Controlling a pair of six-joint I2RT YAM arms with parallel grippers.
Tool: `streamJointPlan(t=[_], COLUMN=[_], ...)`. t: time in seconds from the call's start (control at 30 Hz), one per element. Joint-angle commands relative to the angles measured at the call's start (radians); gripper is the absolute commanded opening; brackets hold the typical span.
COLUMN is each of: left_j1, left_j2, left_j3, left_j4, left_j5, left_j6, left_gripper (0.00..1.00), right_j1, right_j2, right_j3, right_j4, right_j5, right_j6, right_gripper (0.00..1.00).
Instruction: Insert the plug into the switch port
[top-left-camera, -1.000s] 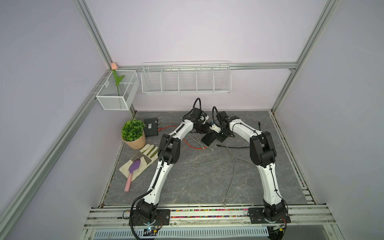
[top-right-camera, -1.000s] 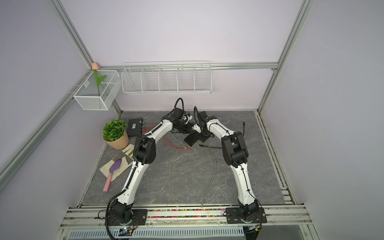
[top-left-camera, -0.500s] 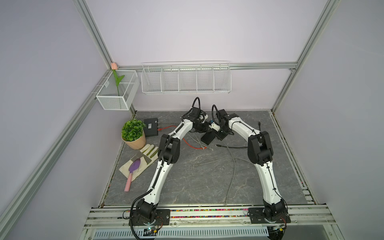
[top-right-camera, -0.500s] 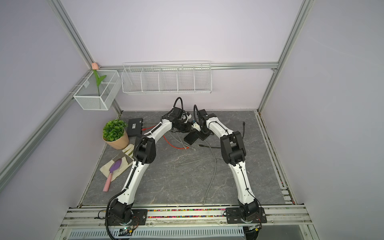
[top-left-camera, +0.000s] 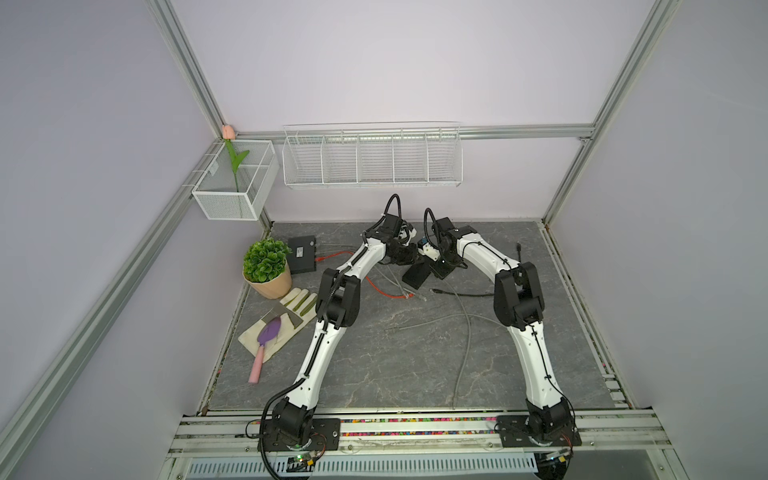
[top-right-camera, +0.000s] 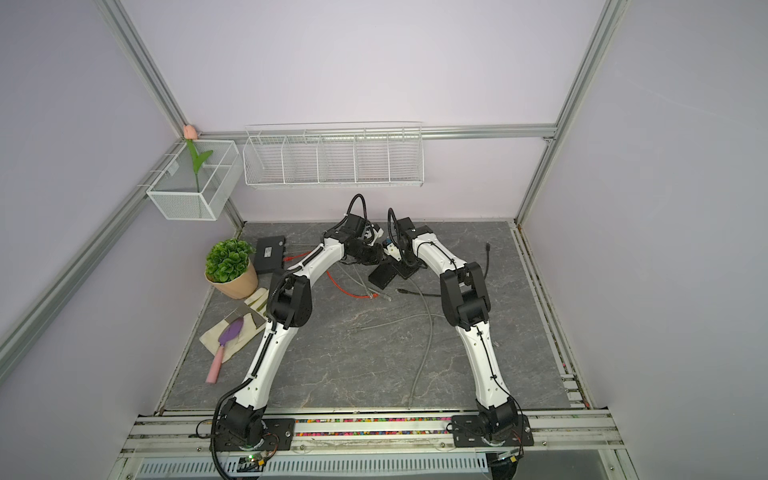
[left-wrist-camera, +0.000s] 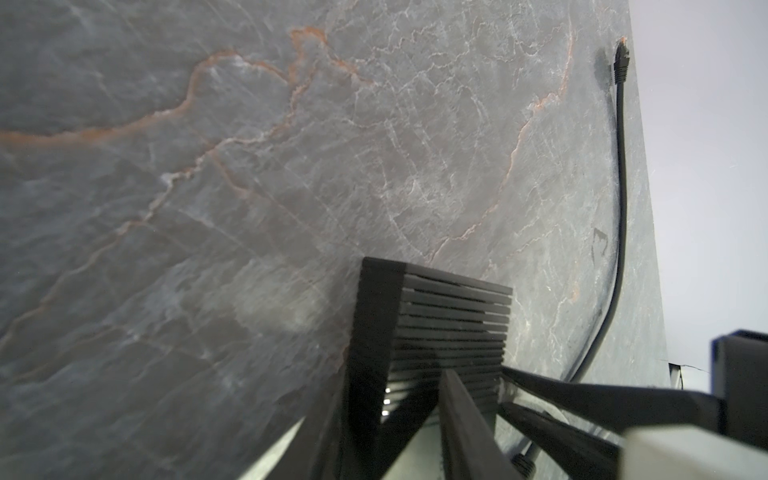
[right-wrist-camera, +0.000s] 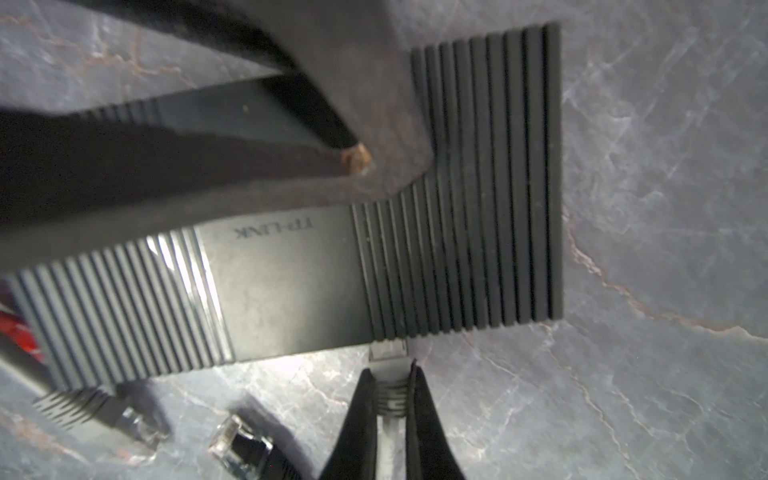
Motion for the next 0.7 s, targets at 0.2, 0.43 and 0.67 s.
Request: streamJointPlan(t=[0.2, 0.43, 0.67], left_j1=[-0.21, -0.21, -0.214], left_j2=[0.114, 0.121, 0.124], left_j3=[-0.04, -0.041, -0.038], left_j4=[-0.232, -0.244, -0.255], left_j5=[0.215, 0.228, 0.241], left_j6=[0.085, 0.103, 0.117], left_gripper=[0.37, 0.37, 0.37], right_j1=[0.042, 0.026, 0.034], right_j2=[0.061, 0.077, 0.078], right_j3=[0.057, 0.07, 0.077], right_j4=[0.513, 0.457, 0.476], right_j5=[-0.162, -0.198, -0.188], right_j6=[0.106, 0.121, 0.063], right_gripper=[0.07, 0.1, 0.11])
